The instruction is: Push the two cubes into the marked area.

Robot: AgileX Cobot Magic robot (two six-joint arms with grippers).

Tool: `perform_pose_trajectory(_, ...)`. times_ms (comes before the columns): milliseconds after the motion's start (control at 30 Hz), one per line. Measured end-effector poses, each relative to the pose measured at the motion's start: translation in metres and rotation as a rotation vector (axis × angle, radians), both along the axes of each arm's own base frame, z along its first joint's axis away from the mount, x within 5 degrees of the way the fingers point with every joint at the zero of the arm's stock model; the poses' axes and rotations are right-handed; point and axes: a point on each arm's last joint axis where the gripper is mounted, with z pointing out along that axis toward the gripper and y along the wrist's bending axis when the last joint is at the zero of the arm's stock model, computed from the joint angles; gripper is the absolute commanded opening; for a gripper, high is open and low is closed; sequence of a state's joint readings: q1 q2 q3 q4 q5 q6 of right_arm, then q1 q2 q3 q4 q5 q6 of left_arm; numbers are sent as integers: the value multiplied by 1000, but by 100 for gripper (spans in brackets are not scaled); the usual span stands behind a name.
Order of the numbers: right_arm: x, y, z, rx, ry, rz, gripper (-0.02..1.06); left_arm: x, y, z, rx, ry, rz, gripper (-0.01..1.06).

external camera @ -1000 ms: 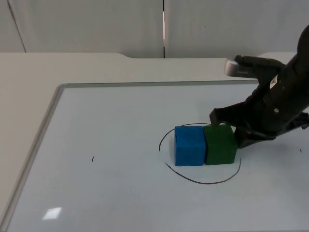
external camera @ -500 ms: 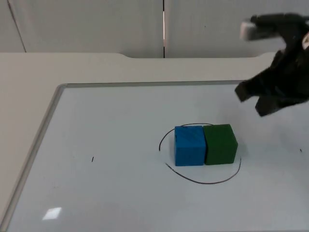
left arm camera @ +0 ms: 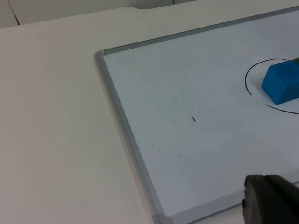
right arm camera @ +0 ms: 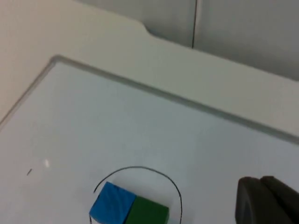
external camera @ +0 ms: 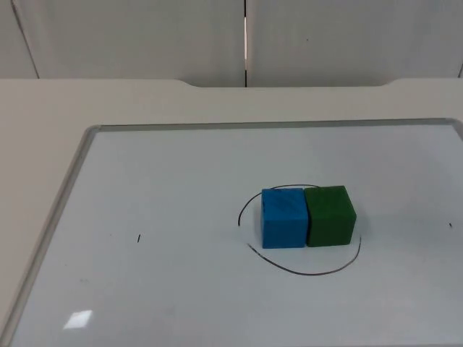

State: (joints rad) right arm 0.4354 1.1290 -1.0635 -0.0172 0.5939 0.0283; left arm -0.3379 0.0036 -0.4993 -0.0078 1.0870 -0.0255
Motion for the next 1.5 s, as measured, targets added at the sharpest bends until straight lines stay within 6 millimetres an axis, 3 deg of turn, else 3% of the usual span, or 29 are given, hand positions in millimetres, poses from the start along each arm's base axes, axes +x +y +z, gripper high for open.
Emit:
perform_pose_trajectory(67,-14,-6,11,11,-44,5,0,0,0,0,0,0,0,0)
perform_pose_trajectory(267,-40,-19,14,22,-92,11,0,0,0,0,0,0,0,0)
perform_pose_trajectory(767,-121,-56,-26,46,-154,13,0,0,0,0,0,0,0,0)
perform_pose_trajectory(1133,-166,-76,-55,58,-130,12,0,0,0,0,0,0,0,0)
perform_pose_trajectory(1500,-209,-94,-71,67,-84,24,0,0,0,0,0,0,0,0)
